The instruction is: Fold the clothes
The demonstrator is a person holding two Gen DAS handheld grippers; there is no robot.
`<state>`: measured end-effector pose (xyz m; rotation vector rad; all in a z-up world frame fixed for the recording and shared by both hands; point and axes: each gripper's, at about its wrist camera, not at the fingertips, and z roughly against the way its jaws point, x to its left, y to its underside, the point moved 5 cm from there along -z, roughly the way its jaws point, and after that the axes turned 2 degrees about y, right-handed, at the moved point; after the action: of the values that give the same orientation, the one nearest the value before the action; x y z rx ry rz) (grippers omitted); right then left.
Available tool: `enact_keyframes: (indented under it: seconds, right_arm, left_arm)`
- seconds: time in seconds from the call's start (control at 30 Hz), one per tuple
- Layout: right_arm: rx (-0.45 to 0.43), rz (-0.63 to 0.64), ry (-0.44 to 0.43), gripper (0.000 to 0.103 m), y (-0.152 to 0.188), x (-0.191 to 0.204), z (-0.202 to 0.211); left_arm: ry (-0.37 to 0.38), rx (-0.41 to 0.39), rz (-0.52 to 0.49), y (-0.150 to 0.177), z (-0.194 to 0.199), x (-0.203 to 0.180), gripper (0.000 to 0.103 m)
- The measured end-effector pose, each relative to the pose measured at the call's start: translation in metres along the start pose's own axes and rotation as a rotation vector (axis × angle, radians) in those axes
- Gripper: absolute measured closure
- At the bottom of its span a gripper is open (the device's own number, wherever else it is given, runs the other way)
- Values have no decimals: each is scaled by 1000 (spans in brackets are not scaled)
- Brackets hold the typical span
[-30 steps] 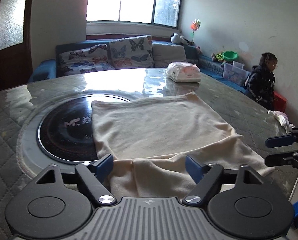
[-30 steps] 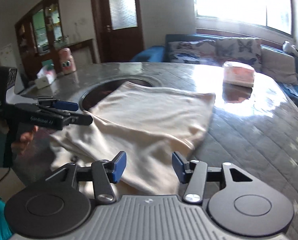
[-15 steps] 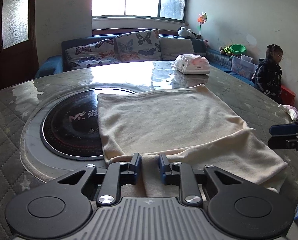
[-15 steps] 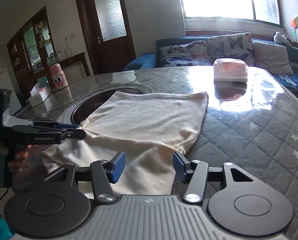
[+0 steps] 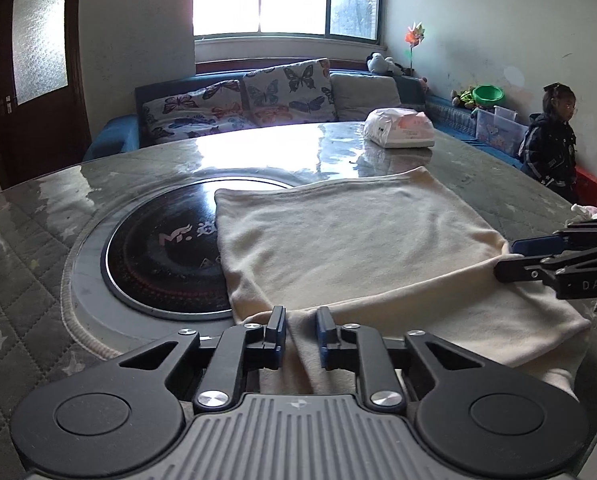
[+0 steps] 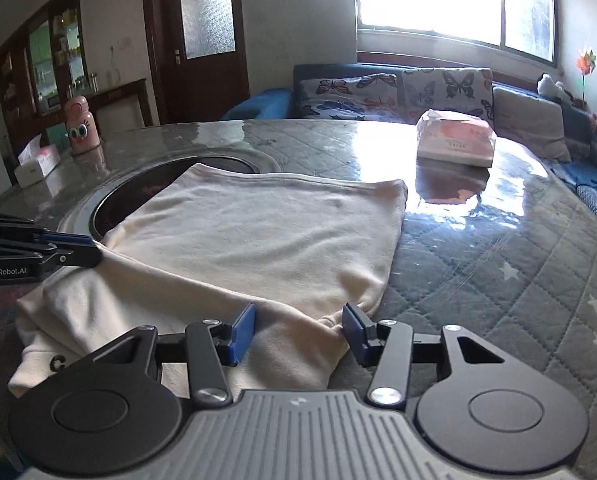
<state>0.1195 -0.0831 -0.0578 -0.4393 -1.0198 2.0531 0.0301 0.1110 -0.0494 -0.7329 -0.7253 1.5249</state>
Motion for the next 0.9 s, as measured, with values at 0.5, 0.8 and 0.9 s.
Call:
enact_keyframes:
  seconds: [0.5, 0.8, 0.9]
  right_arm:
    - [0, 71, -4, 54, -1, 13, -6]
    - [-24, 142, -39, 48, 3, 29, 27]
    - [-13, 167, -65, 48, 12, 40, 32]
  left_arm:
    - [94, 3, -87, 1, 0, -30, 78]
    - [88, -26, -98, 8, 20, -25, 65]
    - [100, -21, -104, 12, 22, -29, 65]
